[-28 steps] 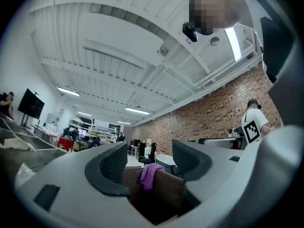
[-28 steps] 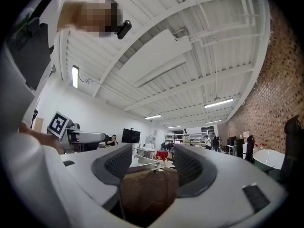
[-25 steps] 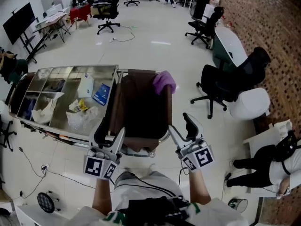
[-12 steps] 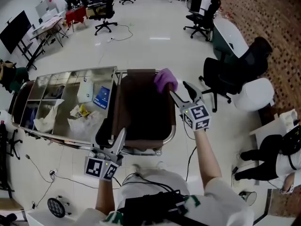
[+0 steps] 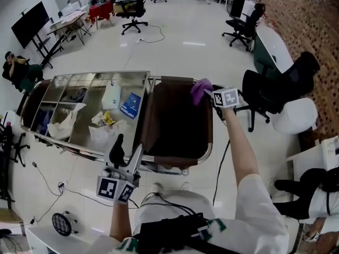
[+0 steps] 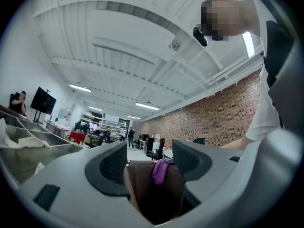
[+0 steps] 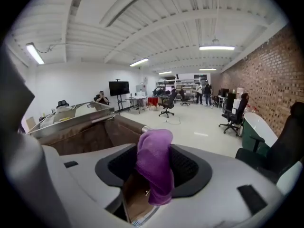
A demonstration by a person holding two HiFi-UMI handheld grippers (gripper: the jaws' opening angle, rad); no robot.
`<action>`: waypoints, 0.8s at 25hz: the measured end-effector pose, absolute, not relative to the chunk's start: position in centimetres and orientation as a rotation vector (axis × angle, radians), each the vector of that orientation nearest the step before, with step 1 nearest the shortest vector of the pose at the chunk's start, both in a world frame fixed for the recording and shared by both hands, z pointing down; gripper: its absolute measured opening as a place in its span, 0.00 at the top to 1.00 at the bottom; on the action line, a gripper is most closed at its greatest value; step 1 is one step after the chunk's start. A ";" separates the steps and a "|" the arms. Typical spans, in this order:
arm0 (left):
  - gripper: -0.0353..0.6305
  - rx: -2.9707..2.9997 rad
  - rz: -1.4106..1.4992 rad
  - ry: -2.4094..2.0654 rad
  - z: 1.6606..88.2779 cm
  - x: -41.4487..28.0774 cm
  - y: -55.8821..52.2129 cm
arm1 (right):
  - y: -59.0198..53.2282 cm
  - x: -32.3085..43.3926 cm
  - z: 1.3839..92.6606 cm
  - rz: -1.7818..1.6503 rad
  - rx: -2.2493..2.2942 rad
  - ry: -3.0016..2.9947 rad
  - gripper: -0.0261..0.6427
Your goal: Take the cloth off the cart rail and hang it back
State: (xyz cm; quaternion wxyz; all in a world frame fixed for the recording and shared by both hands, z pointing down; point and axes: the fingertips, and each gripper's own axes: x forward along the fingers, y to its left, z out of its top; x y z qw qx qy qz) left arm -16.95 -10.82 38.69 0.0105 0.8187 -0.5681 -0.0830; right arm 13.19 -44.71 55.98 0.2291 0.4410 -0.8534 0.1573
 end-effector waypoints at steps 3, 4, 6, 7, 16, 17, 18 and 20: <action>0.52 2.541 -0.264 -1.770 38.7 -17.3 -11.2 | -44.7 12.9 55.5 0.420 1.198 -2.330 0.76; 0.52 2.548 -0.268 -1.753 38.4 -16.9 -11.4 | -44.5 13.0 54.7 0.391 1.215 -2.341 0.80; 0.52 2.578 -0.271 -1.711 37.7 -16.0 -11.9 | -43.8 12.7 51.9 0.353 1.258 -2.409 0.81; 0.52 2.602 -0.267 -1.694 37.6 -15.6 -12.1 | -43.2 12.3 50.2 0.340 1.272 -2.460 0.81; 0.52 2.695 -0.267 -1.641 37.0 -13.9 -14.6 | -31.1 10.0 35.3 0.065 1.354 -2.870 0.81; 0.52 2.702 -0.265 -1.653 37.1 -14.1 -14.9 | -29.7 10.0 34.6 0.048 1.374 -2.897 0.81; 0.52 2.709 -0.262 -1.659 37.1 -14.2 -15.2 | -28.2 9.9 34.1 0.039 1.391 -2.922 0.81; 0.52 2.718 -0.246 -1.664 37.0 -14.2 -15.6 | -25.5 9.7 33.5 0.025 1.403 -2.961 0.81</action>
